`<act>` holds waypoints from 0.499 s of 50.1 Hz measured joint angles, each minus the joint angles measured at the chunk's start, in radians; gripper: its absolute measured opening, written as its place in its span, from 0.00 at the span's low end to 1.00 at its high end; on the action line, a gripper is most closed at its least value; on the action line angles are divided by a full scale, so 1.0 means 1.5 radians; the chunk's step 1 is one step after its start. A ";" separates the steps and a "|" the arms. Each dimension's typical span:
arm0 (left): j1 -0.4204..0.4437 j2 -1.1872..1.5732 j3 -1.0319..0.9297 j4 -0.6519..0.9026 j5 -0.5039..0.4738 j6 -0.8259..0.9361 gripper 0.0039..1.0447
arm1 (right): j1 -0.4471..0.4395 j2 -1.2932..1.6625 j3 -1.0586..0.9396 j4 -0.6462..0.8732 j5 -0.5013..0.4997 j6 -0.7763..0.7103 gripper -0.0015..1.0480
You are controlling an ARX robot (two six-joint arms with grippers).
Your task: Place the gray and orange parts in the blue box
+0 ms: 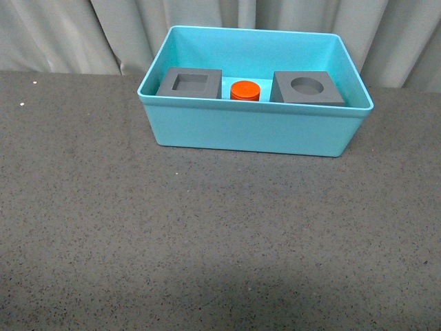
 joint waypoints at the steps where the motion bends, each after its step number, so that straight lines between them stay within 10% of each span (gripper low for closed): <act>1: 0.000 0.000 0.000 0.000 0.000 0.000 0.94 | 0.000 0.000 0.000 0.000 0.000 0.000 0.19; 20: 0.000 0.000 0.000 0.000 0.000 0.000 0.94 | 0.000 -0.001 0.000 0.000 0.000 0.000 0.90; 25: 0.000 0.000 0.000 0.000 0.000 0.000 0.94 | 0.000 -0.001 0.000 0.000 0.000 0.000 0.90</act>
